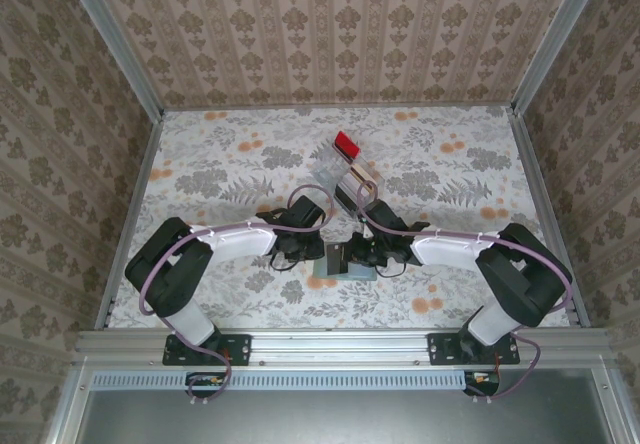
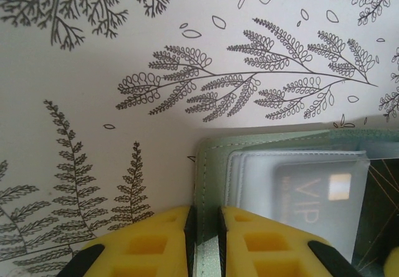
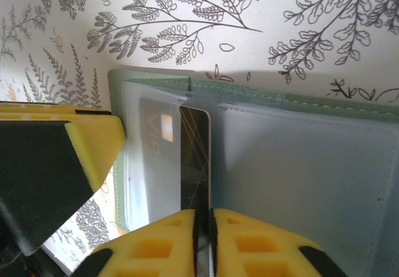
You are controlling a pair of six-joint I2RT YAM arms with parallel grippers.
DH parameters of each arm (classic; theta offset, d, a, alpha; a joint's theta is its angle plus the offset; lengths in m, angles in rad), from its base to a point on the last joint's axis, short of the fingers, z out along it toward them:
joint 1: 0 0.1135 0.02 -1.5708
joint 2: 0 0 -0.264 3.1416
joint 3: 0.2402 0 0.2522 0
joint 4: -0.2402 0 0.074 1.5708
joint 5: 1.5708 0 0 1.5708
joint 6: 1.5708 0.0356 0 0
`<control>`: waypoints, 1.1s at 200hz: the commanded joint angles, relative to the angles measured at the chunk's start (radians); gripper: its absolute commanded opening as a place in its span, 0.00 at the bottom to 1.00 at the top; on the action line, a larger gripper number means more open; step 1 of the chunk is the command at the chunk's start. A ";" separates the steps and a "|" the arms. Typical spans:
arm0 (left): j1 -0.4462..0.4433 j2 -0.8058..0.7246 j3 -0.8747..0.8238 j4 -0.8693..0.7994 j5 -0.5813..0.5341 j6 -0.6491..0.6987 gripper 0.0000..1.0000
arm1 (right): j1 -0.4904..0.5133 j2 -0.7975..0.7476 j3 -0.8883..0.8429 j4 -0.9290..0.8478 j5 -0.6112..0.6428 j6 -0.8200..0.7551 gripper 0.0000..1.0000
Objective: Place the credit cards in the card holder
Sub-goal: Insert the credit card into the card slot, then move the card holder to the center of the table.
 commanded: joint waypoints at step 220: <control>-0.013 0.031 -0.007 -0.018 -0.004 -0.012 0.36 | 0.031 -0.035 0.065 -0.169 0.077 -0.038 0.23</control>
